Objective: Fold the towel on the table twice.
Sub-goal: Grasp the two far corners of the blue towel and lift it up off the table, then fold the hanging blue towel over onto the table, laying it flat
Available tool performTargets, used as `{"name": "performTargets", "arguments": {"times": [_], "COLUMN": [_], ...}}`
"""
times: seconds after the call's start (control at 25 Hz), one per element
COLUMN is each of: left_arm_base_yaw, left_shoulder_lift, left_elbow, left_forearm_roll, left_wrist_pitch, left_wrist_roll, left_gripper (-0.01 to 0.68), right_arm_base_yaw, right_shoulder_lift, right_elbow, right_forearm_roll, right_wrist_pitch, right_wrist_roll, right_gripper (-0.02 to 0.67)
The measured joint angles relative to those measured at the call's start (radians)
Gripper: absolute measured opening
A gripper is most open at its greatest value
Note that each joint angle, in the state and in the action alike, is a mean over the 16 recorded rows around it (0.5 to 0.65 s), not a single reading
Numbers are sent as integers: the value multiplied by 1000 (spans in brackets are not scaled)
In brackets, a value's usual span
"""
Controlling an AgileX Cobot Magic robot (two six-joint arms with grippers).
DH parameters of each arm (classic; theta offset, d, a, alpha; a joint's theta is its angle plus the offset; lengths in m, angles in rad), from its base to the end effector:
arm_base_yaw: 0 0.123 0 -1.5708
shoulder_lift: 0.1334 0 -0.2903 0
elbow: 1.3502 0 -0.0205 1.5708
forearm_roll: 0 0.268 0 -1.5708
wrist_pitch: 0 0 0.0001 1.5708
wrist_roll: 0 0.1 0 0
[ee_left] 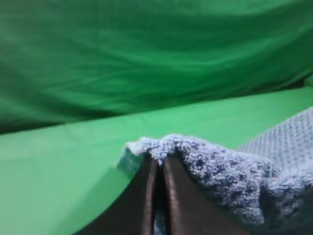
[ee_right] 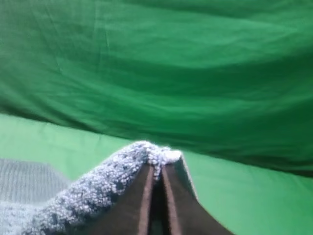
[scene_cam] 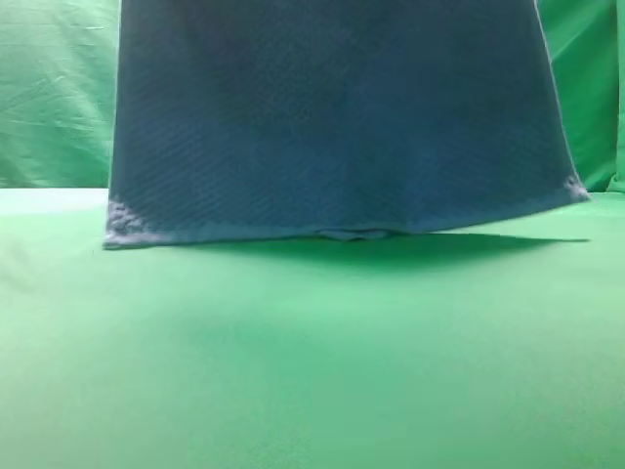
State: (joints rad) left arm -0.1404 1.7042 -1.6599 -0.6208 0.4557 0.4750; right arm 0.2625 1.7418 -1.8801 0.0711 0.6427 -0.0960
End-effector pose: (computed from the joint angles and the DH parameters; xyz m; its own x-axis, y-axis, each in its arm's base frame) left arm 0.4268 -0.0862 0.4030 -0.3612 -0.0424 -0.9315 0.3415 0.9235 -0.1745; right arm 0.4190 0.1170 0.4394 -0.3784 -0.1421 -0.9147 -0.3119 0.9499 -0.0185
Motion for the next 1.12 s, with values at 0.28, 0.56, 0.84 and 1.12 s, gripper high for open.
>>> {"name": "performTargets", "arguments": {"times": [0.28, 0.56, 0.84, 1.12], "left_arm_base_yaw": [0, 0, 0, 22], "left_shoulder_lift": [19, 98, 182, 180], "left_elbow": [-21, -120, -213, -147], "left_forearm_roll": [-292, -576, -734, -750], "left_wrist_pitch": [-199, -276, -232, -169], "left_wrist_roll": [288, 580, 756, 773], "left_gripper": [0, 0, 0, 0], "right_arm_base_yaw": [0, 0, 0, -7], "right_shoulder_lift": [72, 195, 290, 307], "right_elbow": [-83, -213, -308, -315], "right_forearm_roll": [6, 23, 40, 44], "right_wrist_pitch": [-148, -224, -173, -15], "right_wrist_roll": [-4, -6, -21, -42], "right_gripper": [0, 0, 0, 0]}}
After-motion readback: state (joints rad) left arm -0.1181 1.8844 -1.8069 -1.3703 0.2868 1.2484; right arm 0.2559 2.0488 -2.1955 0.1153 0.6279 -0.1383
